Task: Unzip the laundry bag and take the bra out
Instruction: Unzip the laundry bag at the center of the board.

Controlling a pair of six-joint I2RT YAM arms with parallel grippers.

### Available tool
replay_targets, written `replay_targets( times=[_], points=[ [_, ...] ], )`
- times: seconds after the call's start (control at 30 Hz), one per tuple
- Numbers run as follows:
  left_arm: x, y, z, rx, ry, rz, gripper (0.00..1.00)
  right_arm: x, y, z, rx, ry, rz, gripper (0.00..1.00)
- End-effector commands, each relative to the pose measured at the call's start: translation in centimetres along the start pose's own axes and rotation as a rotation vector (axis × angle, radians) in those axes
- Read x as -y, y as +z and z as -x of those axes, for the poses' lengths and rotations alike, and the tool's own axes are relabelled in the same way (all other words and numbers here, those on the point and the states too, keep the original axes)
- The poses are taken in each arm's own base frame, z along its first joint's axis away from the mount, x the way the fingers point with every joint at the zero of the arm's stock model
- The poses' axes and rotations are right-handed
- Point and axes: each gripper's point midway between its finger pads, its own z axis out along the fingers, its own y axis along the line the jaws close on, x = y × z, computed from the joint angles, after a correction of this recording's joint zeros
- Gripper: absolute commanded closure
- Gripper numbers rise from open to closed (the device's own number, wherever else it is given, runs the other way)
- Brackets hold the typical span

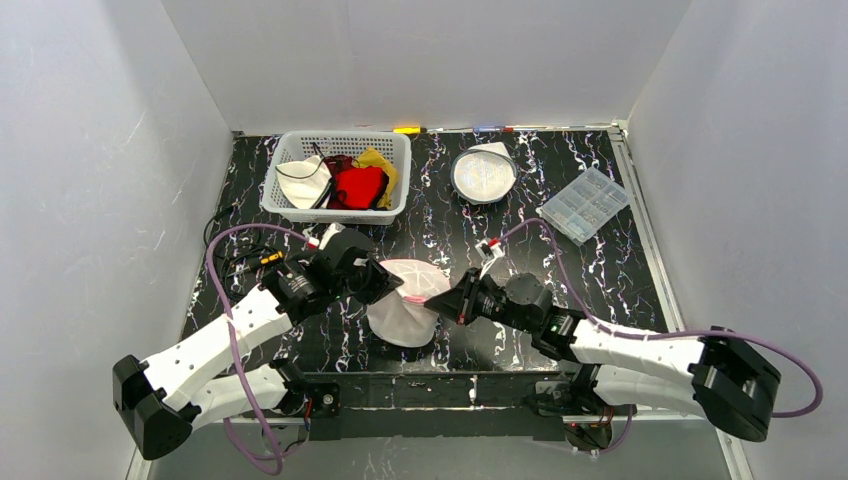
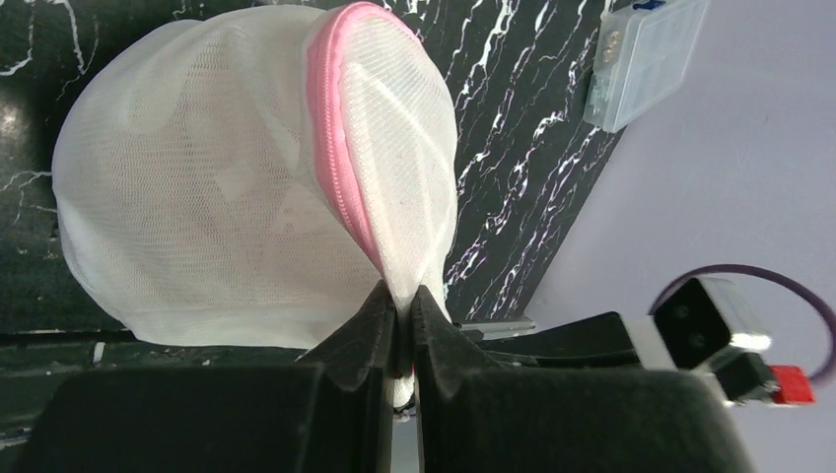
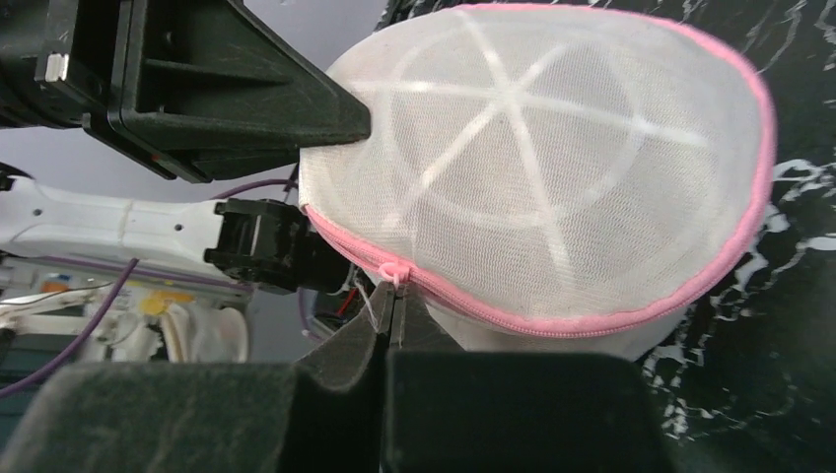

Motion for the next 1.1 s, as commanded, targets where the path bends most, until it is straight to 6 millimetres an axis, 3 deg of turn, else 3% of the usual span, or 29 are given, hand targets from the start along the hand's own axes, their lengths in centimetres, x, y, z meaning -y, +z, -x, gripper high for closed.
replay_targets(
  times=[0.0, 0.1, 0.23, 0.4, 0.7, 0.77, 0.9, 1.0, 1.07],
  points=[
    [0.3, 0.1, -0.9, -0.045, 0.111, -0.053, 1.0, 2.1, -1.3, 2.2, 0.022, -0.158, -0.201, 0.99],
    [0.9, 0.6, -1.8, -0.086, 0.2, -0.11, 1.0, 3.7, -2.9, 2.6, 0.015, -0.23, -0.307, 0.99],
    [2.3, 1.3, -3.1, -0.152, 0.319, -0.197, 1.0, 3.7, -4.6, 3.6, 0.025, -0.316, -0.343, 0.99],
    [5.3, 0.8, -3.2, -0.157, 0.418, -0.317, 1.0, 4.5, -7.3, 4.9, 0.008, -0.41, -0.459, 0.99],
    [13.2, -1.5, -4.6, -0.221, 0.562, -0.606, 1.0, 0.0, -9.2, 7.9, 0.081, -0.48, -0.356, 0.99],
    [13.1, -0.6, -4.7, -0.229, 0.588, -0.601, 1.0, 0.0, -8.9, 7.6, 0.066, -0.483, -0.349, 0.99],
    [10.7, 2.7, -4.8, -0.273, 0.582, -0.568, 0.98, 1.0, -8.0, 5.8, 0.044, -0.442, -0.317, 0.99],
    [8.8, 5.2, -5.3, -0.331, 0.606, -0.528, 0.87, 2.0, -7.3, 4.5, 0.047, -0.399, -0.287, 0.99],
    [8.1, 5.8, -5.8, -0.366, 0.63, -0.52, 0.76, 2.6, -6.9, 3.6, 0.044, -0.367, -0.282, 0.99]
  ],
)
